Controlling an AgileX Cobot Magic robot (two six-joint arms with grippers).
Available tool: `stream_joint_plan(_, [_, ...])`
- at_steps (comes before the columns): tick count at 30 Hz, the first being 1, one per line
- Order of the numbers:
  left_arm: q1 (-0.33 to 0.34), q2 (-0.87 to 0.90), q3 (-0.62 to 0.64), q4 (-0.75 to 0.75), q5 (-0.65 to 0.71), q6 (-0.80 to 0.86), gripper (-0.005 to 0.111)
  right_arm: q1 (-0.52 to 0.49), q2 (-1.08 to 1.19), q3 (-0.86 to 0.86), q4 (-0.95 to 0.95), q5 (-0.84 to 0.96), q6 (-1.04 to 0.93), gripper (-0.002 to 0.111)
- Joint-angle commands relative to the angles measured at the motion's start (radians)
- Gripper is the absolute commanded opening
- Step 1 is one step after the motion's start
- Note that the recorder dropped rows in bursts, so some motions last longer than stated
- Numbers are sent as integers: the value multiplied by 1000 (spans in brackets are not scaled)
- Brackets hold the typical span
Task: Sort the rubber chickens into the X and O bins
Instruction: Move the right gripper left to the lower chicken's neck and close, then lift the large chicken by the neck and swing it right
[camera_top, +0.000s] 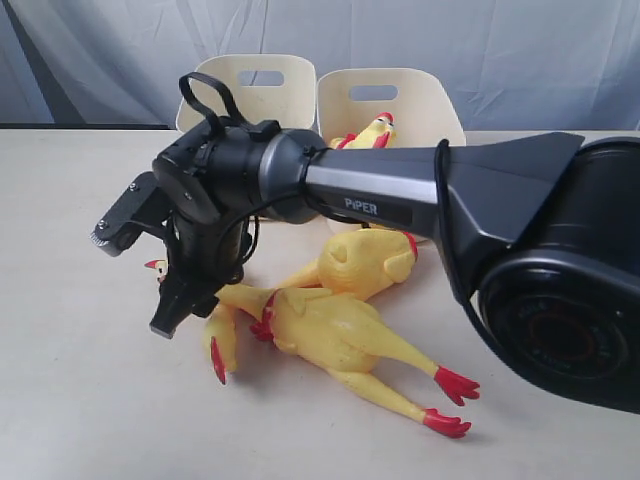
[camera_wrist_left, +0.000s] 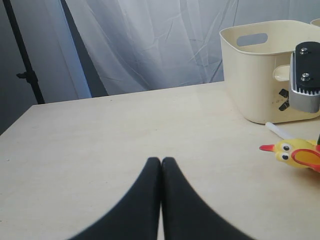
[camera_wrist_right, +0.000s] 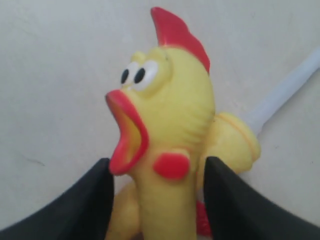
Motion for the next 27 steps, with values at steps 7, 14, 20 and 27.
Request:
stream_joint_plan(7, [-9, -5, 4, 1, -1, -3, 0, 2, 9, -5, -11, 11, 5, -1])
stream_joint_plan(14, [-9, -5, 4, 1, -1, -3, 0, 2, -24, -5, -11, 31, 5, -1])
stream_joint_plan(20, [-9, -5, 4, 1, -1, -3, 0, 2, -97, -5, -9, 74, 31, -1])
stream_joint_plan(27, [-9, -5, 4, 1, -1, -3, 0, 0, -211, -5, 7, 90, 98, -1])
